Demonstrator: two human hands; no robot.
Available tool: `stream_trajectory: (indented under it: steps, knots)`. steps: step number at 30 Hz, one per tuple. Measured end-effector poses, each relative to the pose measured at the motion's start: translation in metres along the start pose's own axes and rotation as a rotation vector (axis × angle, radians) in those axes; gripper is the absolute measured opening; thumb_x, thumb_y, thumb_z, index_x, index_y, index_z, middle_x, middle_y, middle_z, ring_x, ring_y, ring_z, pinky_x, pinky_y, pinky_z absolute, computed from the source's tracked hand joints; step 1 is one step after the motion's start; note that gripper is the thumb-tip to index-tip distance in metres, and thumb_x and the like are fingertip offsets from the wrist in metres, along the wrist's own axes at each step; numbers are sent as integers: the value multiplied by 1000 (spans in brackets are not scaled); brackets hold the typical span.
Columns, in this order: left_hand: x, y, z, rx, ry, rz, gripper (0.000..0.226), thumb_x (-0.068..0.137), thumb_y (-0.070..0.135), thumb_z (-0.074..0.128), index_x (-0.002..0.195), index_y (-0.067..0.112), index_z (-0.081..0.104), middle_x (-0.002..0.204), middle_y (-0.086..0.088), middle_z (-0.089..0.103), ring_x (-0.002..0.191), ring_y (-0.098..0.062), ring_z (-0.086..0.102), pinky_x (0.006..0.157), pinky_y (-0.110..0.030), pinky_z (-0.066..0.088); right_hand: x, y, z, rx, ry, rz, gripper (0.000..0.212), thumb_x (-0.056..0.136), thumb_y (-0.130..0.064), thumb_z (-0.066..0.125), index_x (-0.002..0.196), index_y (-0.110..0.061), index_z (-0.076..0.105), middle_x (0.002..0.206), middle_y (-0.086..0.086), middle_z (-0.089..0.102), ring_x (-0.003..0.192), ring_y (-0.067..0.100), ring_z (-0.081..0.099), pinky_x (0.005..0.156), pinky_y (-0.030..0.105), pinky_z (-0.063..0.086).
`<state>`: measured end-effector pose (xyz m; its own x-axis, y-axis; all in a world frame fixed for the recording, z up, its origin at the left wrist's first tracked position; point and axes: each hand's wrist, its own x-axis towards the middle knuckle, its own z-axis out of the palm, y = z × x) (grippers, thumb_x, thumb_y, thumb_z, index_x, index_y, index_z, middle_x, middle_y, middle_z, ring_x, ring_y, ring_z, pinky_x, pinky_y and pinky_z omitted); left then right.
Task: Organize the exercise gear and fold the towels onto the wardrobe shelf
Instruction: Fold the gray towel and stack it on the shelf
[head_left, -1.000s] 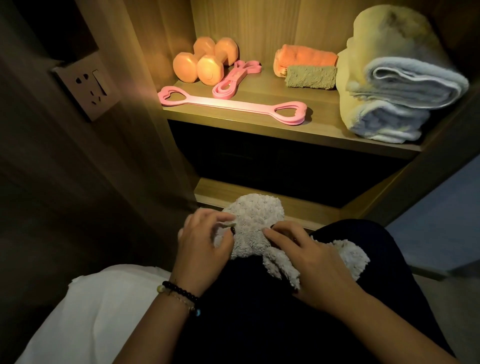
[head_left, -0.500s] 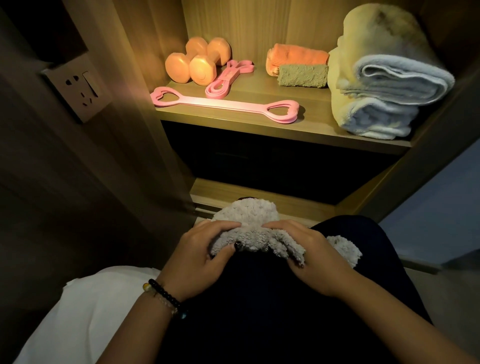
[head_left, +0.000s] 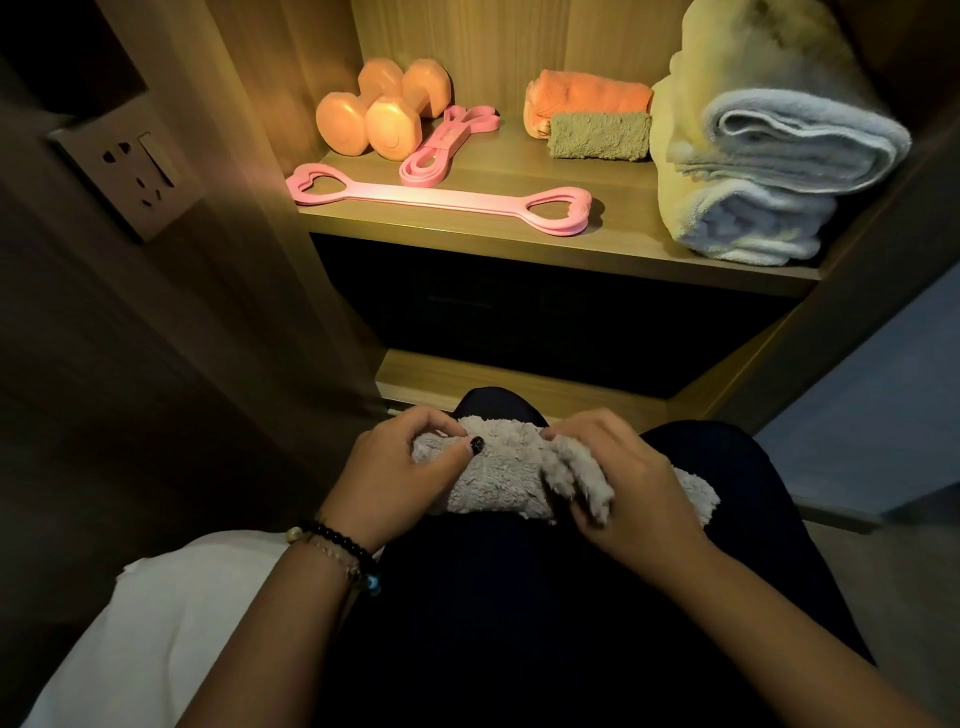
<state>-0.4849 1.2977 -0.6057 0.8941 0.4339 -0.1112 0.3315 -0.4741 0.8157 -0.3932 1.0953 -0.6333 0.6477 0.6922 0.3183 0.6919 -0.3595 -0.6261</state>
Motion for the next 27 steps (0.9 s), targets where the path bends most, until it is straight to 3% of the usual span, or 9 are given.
stream_trajectory:
  steps: [4,8,10,12,15,19,23,25,27]
  knots:
    - [0,4,1,157,78,-19,6,86,32,64,87,27,63,88,9,64,60,-1,58,52,-12,41,-11,-5,-2,-53,-46,-194,49,77,-35,60,124,-19,61,122,-6,57,93,8,64,60,27,57]
    - [-5,-5,4,492,240,451,14,89,34,56,92,24,65,95,13,60,90,-7,57,77,-28,43,-11,-5,3,-136,-98,-137,59,77,-47,51,129,-20,56,126,-5,54,79,9,64,51,27,53]
    - [-10,-8,3,399,227,622,14,87,32,60,91,22,69,93,14,65,91,-7,59,81,-31,43,-9,-4,6,-111,-105,-80,56,76,-42,52,129,-24,53,126,-9,52,85,13,65,58,33,56]
    - [-13,-10,1,265,232,630,13,83,30,66,90,21,72,93,15,67,93,-5,62,83,-36,47,-6,1,6,-24,-138,-8,58,73,-30,57,130,-31,50,128,-14,50,102,12,62,77,36,57]
    - [-14,-15,2,206,280,499,17,80,34,67,92,24,72,96,18,66,95,-5,62,80,-43,52,-3,4,3,101,-215,48,60,75,-27,66,131,-38,48,130,-19,49,118,6,52,94,36,50]
    - [-15,-4,13,105,390,83,35,83,36,69,115,25,61,113,13,55,106,-8,54,89,-36,51,8,5,7,135,-183,114,58,69,-22,60,126,-34,54,123,-16,55,111,9,56,89,39,51]
    - [-17,6,23,-284,411,-275,58,85,36,67,135,24,41,135,5,45,112,-8,54,78,-17,44,16,0,14,163,55,134,45,71,-19,57,115,-24,63,104,-9,63,94,13,62,74,42,54]
    - [-18,7,24,-521,332,-353,50,87,30,66,132,21,45,133,2,55,110,-9,59,84,-22,48,14,-9,17,163,154,138,45,71,-21,54,116,-21,64,102,-7,62,91,13,62,71,39,54]
    - [-19,13,25,-828,199,-388,32,90,22,62,120,13,56,115,-4,69,98,-13,68,77,-23,55,10,-19,19,147,172,87,49,71,-26,50,119,-20,63,108,-8,61,94,10,62,72,35,55]
